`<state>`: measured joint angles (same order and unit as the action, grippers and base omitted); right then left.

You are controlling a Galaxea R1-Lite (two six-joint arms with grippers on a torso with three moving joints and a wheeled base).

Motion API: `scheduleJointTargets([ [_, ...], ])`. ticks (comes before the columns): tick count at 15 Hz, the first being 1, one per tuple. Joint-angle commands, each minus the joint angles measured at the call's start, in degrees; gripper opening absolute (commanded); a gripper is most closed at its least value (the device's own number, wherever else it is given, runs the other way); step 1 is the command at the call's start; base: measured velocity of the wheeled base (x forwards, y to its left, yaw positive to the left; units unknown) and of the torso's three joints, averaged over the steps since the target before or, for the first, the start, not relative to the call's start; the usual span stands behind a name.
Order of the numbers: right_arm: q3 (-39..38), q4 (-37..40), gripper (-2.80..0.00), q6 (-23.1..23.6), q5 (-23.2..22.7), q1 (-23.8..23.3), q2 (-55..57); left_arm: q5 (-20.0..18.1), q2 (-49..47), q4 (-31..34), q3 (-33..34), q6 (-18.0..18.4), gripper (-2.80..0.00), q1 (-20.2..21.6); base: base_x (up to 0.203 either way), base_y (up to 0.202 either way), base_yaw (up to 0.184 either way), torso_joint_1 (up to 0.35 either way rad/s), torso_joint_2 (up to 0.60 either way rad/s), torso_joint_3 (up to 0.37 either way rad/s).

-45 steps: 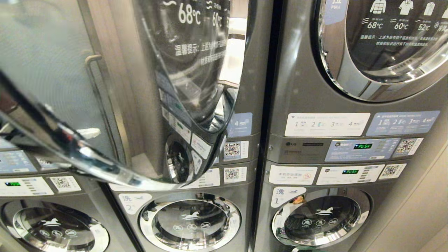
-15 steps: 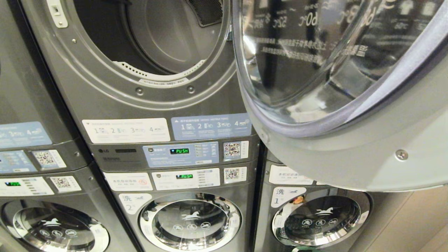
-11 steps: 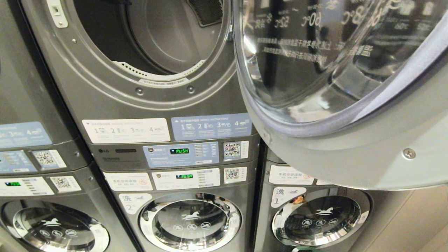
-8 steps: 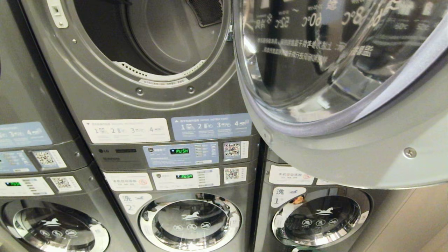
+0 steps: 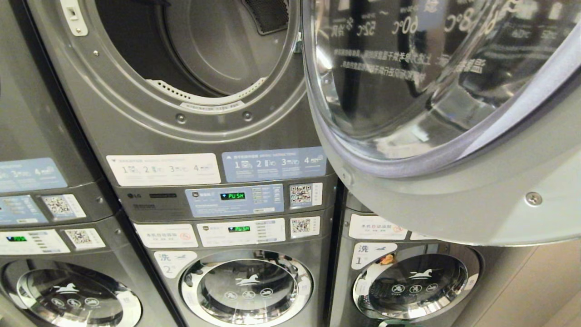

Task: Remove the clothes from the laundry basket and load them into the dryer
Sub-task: Open the dryer

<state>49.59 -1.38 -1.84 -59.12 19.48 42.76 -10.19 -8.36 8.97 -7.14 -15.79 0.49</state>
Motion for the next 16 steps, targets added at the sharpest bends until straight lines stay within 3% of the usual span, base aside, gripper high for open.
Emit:
scheduleJointTargets([
  [1, 1.1, -0.1, -2.80, 0.0, -0.3, 0.5, 2.4, -0.1, 1.6, -1.7, 2.1, 0.0, -2.80, 0.0, 0.000, 0.000, 0.000, 0.000, 0.00, 0.000],
  [6, 4.9, -0.2, -2.80, 0.3, -0.1, 0.6, 7.5, -0.4, 2.8, -1.5, 2.0, -0.2, -2.80, -0.1, 0.000, 0.000, 0.000, 0.000, 0.00, 0.000],
  [12, 7.0, -0.1, -2.80, 0.2, -0.1, 6.7, 8.7, -0.3, 2.5, -1.4, 2.1, -0.5, -2.80, -0.1, 0.000, 0.000, 0.000, 0.000, 0.00, 0.000],
  [16, 7.4, -0.1, -2.80, 0.6, 0.0, 8.0, 9.8, -0.1, 2.6, -1.8, 2.4, -0.6, -2.80, -0.1, 0.000, 0.000, 0.000, 0.000, 0.00, 0.000],
])
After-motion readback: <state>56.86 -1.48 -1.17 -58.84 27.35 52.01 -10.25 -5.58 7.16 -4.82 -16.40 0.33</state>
